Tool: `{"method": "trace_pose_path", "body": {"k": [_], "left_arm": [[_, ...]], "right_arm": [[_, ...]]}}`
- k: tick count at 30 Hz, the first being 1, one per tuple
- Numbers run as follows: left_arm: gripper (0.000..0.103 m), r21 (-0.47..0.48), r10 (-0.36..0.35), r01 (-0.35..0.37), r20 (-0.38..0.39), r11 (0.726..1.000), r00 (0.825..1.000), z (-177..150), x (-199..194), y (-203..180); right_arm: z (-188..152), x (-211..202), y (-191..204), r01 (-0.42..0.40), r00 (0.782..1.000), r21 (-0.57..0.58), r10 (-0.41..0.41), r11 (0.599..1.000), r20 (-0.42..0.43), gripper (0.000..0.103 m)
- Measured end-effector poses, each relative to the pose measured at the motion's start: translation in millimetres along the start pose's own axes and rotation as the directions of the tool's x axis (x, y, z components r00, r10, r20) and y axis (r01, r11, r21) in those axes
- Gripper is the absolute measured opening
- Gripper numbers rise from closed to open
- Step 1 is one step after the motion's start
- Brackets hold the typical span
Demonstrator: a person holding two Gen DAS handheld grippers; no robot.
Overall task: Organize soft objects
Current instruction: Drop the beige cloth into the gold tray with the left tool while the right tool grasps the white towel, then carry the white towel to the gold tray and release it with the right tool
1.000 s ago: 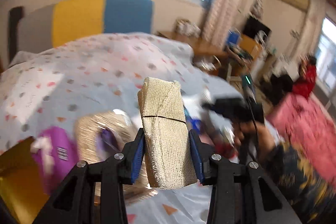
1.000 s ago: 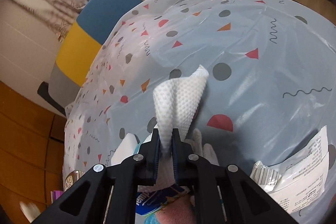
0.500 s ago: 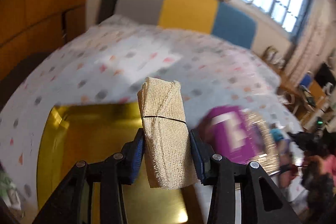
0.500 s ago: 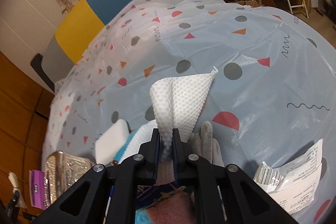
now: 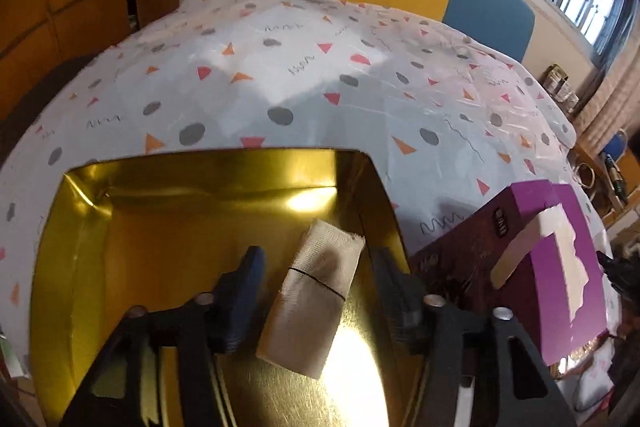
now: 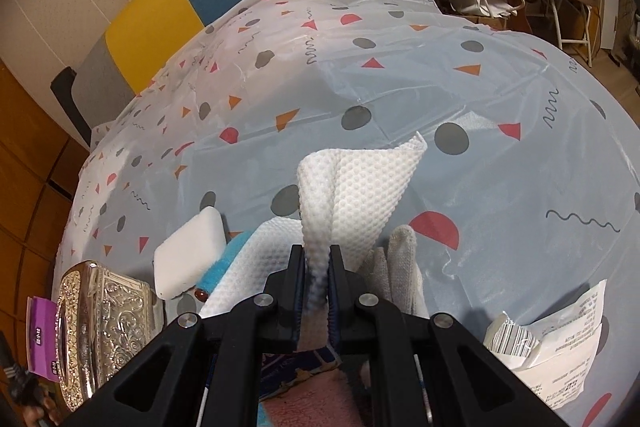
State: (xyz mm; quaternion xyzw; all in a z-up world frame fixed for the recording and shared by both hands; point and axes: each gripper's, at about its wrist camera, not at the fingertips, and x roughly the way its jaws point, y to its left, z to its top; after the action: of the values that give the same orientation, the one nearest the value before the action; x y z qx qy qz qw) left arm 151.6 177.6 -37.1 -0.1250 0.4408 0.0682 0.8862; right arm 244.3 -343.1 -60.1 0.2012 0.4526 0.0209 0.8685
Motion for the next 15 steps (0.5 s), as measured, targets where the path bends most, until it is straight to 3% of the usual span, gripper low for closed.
{"method": "trace_pose_path", "body": {"k": [4, 15], "left_arm": [[0.075, 0.039, 0.024, -0.026, 0.06, 0.999, 0.998, -7.6, -19.6, -10.8], [0.076, 0.064, 0.022, -0.028, 0.093, 0.998, 0.995, -49.5, -66.7, -12.2]], "right_arm": [[1.6, -6.4, 2.7, -0.062, 0.998, 0.007, 0.062, 0.998, 0.019, 0.008], [3.3, -27.4, 12.4, -0.213, 0.975, 0.038, 0.21, 0.976, 0.07, 0.008]]}}
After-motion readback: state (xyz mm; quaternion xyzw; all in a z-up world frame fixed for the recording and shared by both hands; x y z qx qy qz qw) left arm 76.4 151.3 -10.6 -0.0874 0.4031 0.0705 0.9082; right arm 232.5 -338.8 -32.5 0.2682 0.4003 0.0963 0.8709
